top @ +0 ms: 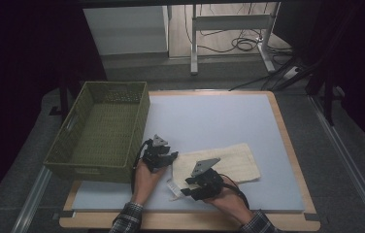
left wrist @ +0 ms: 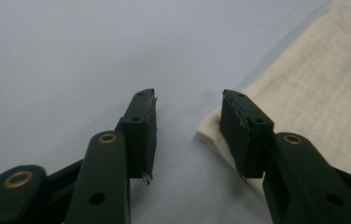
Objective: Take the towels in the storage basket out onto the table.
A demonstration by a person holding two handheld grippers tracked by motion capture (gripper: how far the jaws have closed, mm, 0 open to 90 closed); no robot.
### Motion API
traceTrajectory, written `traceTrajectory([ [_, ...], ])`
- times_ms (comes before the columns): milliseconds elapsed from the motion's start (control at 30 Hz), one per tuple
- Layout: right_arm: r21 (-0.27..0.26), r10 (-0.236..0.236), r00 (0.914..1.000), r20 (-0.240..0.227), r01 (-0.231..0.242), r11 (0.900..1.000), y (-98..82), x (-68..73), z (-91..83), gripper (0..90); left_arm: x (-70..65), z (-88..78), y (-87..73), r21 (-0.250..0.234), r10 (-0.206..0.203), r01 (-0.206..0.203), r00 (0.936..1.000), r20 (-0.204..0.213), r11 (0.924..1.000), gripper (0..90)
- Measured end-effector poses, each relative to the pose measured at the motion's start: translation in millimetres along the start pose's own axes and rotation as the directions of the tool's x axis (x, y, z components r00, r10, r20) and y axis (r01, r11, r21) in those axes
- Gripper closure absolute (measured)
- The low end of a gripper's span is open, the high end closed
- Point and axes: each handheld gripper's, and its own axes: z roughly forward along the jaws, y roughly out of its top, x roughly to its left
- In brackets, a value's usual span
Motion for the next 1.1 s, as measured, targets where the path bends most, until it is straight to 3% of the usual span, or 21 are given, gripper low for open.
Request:
traceTrajectory([
  [100, 0.016, -0.010, 0.9999, 0.001, 0.010, 1.000, 2.9, 3.9, 10.1, 48.3, 0.2, -0.1, 0.0, 0.001, -0.001, 0.001, 1.0000, 0.000, 1.0000, 56.6],
  [233, 0.018, -0.034, 0.9992, 0.022, 0.034, 0.999, 6.6, 6.9, 16.9, 47.4, 0.0, 0.2, -0.1, -0.003, -0.001, 0.001, 1.0000, 0.000, 1.0000, 56.5],
  [300, 0.037, -0.073, 0.9955, 0.060, 0.071, 0.997, 7.9, 11.2, 19.0, 52.9, -0.6, 0.2, 0.0, -0.001, 0.004, -0.004, 1.0000, -0.004, 1.0000, 56.3],
  [333, 0.049, -0.113, 0.9885, 0.100, 0.109, 0.993, 7.9, 14.9, 20.0, 55.7, -0.9, 0.2, 0.0, -0.001, 0.005, -0.005, 1.0000, -0.005, 1.0000, 56.4],
  [367, 0.054, -0.124, 0.9861, 0.110, 0.119, 0.991, 8.1, 16.5, 20.4, 57.3, -1.5, 0.2, 0.0, 0.000, 0.009, -0.009, 0.9999, -0.009, 1.0000, 56.4],
  [433, 0.054, -0.117, 0.9873, 0.108, 0.112, 0.992, 8.6, 16.8, 20.5, 64.8, -2.2, -0.1, 0.0, 0.001, 0.021, -0.021, 0.9998, -0.003, 0.9998, 58.5],
  [500, 0.051, -0.110, 0.9875, 0.113, 0.104, 0.993, 8.5, 15.8, 20.2, 75.1, -3.8, -0.3, 0.0, 0.000, 0.053, -0.053, 0.9983, 0.024, 0.9986, 68.1],
  [567, 0.046, -0.106, 0.9865, 0.125, 0.101, 0.994, 8.3, 13.5, 19.8, 82.0, -5.6, 0.1, -0.2, 0.001, 0.054, -0.054, 0.9975, 0.046, 0.9985, 78.3],
  [667, 0.037, -0.071, 0.9919, 0.105, 0.068, 0.997, 8.1, 9.3, 19.0, 84.3, -1.8, 0.3, 0.2, 0.007, 0.013, -0.013, 0.9959, 0.090, 0.9999, 85.0],
  [833, 0.010, -0.011, 0.9989, 0.046, 0.010, 1.000, 6.5, 0.6, 15.8, 84.7, 2.5, -1.0, 0.9, -0.016, -0.042, 0.044, 0.9930, 0.110, 0.9989, 88.2],
  [933, -0.011, -0.009, 0.9988, 0.048, 0.009, 1.000, 6.1, -0.8, 10.1, 84.6, 5.1, -6.6, 4.4, -0.050, -0.049, 0.055, 0.9918, 0.118, 0.9973, 88.2],
  [1100, -0.053, -0.004, 0.9989, 0.047, 0.006, 0.999, 8.9, -2.4, -5.1, 84.6, 0.7, -13.2, 16.6, -0.080, -0.021, 0.030, 0.9926, 0.120, 0.9963, 88.1],
])
